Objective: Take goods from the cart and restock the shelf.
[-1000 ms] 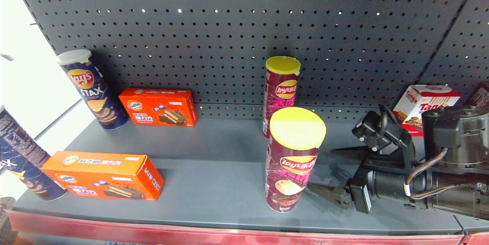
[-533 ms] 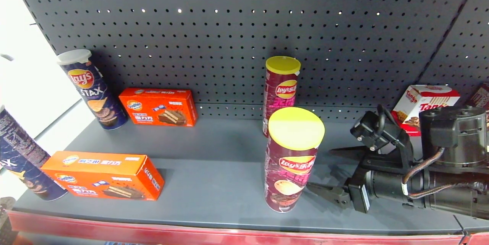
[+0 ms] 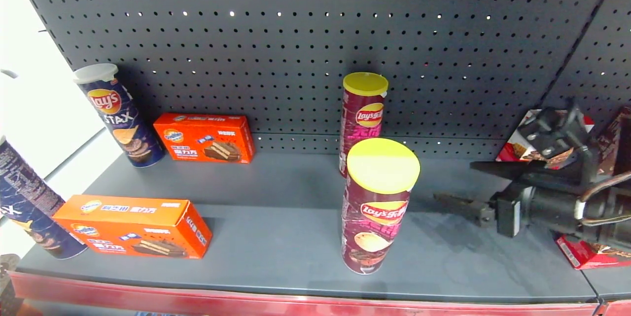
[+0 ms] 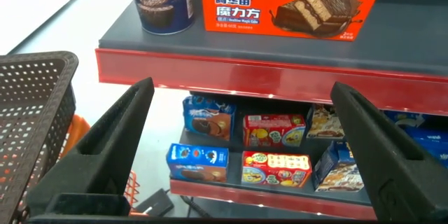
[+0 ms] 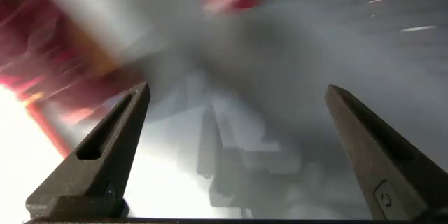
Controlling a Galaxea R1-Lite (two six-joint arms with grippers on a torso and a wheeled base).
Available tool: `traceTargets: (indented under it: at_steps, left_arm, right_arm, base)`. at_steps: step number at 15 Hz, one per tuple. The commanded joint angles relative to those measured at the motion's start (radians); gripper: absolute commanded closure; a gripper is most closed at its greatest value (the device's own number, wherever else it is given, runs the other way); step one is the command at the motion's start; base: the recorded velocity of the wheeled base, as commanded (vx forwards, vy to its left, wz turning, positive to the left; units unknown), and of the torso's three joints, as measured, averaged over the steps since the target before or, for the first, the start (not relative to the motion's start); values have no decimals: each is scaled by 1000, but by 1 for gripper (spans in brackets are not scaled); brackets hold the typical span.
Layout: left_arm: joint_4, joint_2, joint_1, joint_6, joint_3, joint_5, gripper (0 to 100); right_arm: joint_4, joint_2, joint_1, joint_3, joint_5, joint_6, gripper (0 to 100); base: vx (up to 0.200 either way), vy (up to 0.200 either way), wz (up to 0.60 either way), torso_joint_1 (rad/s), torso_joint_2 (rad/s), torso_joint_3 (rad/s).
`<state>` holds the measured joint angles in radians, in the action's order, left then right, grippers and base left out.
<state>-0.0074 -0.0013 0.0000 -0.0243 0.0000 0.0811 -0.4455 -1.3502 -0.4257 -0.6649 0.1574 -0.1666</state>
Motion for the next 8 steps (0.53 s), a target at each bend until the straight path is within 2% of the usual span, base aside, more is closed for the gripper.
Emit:
traceTargets:
  at_steps: [1,4,6,8]
  left_arm:
    - [0,1,0,0,0,0,0]
    - [0,1,0,1,0,-1,0]
    - [0,1,0,1,0,-1,0]
    - [0,1,0,1,0,-1,0]
  right_arm:
    - [-9,203,157,1,1,6,0]
    - [-10,464,334,90,-30,7,0]
    - [5,668,374,229,-55,10,0]
    - [113,872,386,340,-118,9,0]
  base:
    - [0,0,0,0,0,0]
    - [0,0,0,0,0,0]
    - [0,0,0,0,0,0]
    - [0,0,0,0,0,0]
